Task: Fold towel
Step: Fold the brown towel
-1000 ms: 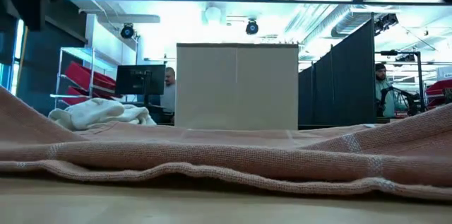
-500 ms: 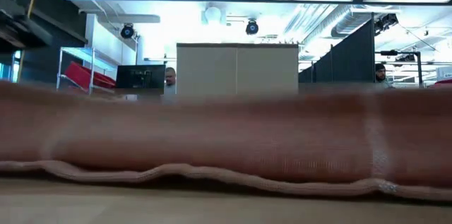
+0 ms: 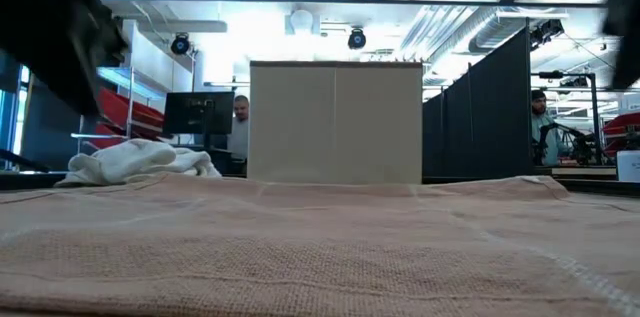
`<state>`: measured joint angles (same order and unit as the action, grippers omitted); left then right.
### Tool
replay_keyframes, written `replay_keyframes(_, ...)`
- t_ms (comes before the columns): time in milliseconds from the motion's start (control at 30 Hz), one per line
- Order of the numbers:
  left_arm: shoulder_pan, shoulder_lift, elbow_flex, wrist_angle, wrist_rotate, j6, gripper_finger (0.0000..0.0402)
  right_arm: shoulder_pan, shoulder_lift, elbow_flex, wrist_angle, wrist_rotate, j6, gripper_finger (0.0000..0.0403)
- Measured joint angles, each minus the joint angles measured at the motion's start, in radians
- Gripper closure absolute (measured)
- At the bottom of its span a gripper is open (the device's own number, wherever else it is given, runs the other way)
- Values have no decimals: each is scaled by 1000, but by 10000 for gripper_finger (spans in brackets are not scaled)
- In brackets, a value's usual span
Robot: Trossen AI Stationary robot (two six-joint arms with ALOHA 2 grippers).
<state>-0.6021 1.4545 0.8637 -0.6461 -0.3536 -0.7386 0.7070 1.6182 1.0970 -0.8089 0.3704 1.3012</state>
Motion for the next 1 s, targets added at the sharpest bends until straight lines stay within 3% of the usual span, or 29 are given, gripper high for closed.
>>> replay_keyframes(133,64,20,-102,128,18,-36,401,-83,51,-1,-15,-9,-51,403)
replay_keyframes(267,73,21,-131,127,60,-78,401,-148,84,-75,80,-88,-69,403)
replay_keyframes(433,17,22,-150,123,113,-201,401,-204,93,-194,285,-172,-61,403)
replay_keyframes(600,-91,40,-172,112,141,-391,402,-271,88,-251,409,-188,-89,403)
replay_keyframes(800,-192,57,-173,109,135,-560,402,-406,91,-252,447,-189,-257,403)
replay_keyframes(1000,-218,48,-169,-50,160,-706,402,-571,94,-213,499,-225,-446,403)
